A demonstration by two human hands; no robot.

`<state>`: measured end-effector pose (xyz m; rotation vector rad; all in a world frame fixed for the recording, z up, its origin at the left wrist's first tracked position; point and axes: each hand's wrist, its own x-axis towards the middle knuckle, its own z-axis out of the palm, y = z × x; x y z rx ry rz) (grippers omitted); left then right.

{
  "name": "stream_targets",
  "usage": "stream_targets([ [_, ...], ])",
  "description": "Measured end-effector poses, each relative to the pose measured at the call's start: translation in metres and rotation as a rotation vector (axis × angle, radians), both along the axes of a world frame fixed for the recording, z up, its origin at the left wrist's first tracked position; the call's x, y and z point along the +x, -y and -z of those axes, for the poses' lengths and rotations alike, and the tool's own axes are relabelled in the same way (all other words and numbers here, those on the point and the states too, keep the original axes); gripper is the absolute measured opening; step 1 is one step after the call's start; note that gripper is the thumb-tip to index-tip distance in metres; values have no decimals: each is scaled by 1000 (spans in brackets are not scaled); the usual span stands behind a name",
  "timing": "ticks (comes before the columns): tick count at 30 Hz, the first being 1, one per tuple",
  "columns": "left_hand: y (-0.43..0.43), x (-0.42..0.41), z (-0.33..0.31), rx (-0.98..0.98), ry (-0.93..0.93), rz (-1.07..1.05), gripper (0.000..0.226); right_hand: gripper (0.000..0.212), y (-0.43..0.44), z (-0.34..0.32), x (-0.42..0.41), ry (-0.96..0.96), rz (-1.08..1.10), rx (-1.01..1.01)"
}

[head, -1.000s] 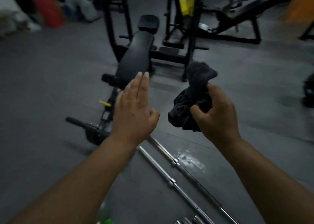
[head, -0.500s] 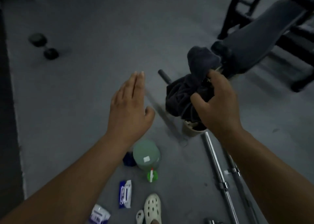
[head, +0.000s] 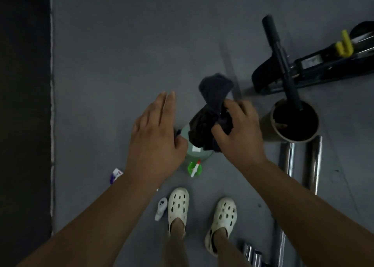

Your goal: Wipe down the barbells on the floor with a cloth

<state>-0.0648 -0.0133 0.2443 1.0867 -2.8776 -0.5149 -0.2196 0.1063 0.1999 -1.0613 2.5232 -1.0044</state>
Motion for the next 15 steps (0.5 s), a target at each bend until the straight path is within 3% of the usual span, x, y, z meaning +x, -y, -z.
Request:
stream_targets([
  [11,29,7,174,128,140,-11,84,54,47,230,0,110,-44,262],
  [15,28,7,206,173,148,-6,84,83,52,286,-1,223,-253,578],
])
